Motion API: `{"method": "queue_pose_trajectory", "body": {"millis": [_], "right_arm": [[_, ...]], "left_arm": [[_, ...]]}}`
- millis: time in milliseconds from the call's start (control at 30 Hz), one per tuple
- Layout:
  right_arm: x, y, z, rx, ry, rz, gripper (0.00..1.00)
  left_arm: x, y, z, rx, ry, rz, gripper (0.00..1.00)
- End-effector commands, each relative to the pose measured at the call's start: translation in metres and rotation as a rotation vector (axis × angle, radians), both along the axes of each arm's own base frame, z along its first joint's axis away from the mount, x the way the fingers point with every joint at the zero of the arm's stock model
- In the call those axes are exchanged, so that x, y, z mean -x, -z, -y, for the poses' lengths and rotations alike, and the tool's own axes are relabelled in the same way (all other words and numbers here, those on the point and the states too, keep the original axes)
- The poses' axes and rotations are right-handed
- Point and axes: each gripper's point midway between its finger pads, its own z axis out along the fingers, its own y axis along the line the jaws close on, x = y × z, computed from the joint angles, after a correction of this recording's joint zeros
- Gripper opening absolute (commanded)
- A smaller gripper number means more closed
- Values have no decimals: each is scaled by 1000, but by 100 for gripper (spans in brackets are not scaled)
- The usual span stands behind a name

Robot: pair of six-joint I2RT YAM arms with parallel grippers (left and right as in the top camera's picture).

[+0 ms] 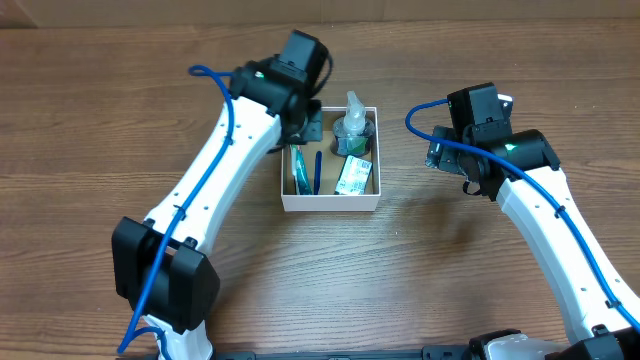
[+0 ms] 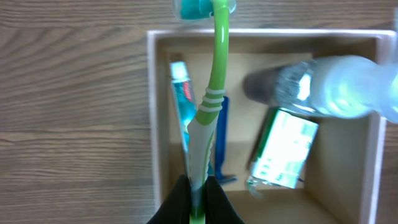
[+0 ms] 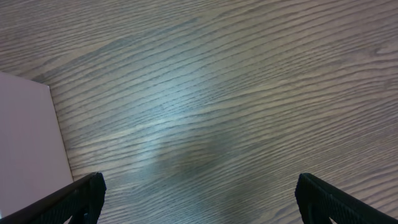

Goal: Pack container
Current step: 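Carry the toothbrush into the box beside the toothpaste and release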

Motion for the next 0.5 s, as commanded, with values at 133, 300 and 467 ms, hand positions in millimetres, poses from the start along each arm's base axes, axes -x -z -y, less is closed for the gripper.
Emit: {"method": "queue_pose_trajectory", "body": {"millis": [133,300,467], "right_arm": [[-4,-14,2,0,13,47,100],[-4,-14,2,0,13,46,100],[-4,-14,2,0,13,46,100]], "left_arm": [[10,-4,28,44,-15,-1,11],[12,2,31,45,-22,-24,11],[12,15,32,30,-29,-49,12]]}}
